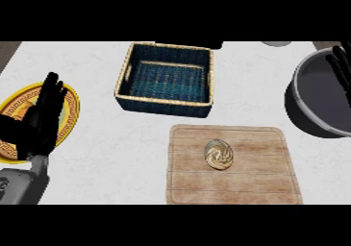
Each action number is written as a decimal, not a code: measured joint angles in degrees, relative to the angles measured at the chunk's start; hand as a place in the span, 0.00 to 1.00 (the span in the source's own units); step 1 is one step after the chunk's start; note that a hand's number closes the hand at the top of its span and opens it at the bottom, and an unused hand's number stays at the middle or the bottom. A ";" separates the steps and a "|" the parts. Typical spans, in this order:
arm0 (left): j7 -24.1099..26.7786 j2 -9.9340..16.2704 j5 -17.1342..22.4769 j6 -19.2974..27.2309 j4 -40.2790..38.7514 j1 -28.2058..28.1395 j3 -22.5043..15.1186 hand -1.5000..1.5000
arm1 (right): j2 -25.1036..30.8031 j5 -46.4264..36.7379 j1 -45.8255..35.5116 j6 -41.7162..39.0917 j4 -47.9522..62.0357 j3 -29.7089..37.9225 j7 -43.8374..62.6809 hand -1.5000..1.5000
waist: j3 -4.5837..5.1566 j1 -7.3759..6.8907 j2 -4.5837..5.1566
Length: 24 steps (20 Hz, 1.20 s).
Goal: Pick the cupcake from the cutting board and place it in the basket
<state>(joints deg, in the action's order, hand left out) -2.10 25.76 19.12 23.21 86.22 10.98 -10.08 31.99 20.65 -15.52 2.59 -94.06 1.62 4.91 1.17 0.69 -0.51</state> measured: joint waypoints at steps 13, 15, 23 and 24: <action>-6.65 -1.26 1.64 -8.39 -8.62 -8.57 -6.75 0.50 | -23.16 -18.66 -8.66 16.05 4.19 -22.90 -3.79 0.00 | -1.17 -3.17 0.62; -6.22 -1.16 1.58 -8.92 -8.70 -9.07 -6.76 0.50 | -26.01 -24.83 -10.40 21.08 6.65 -26.61 -0.19 0.00 | -1.20 -2.87 0.37; -6.04 -0.50 1.90 -8.97 -8.09 -12.05 -5.94 0.50 | -17.65 -45.92 -18.10 22.39 13.13 -31.72 22.76 0.00 | -1.11 -0.01 -1.07; -5.79 -0.35 2.01 -9.12 -8.13 -12.52 -5.71 0.50 | -16.18 -47.47 -19.23 20.42 12.55 -32.23 25.94 0.00 | -1.11 0.40 -1.25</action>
<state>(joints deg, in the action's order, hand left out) -7.89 25.41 21.13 14.09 78.09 -1.54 -15.80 15.81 -26.82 -34.74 23.01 -81.52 -30.61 30.85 0.06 1.09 -1.76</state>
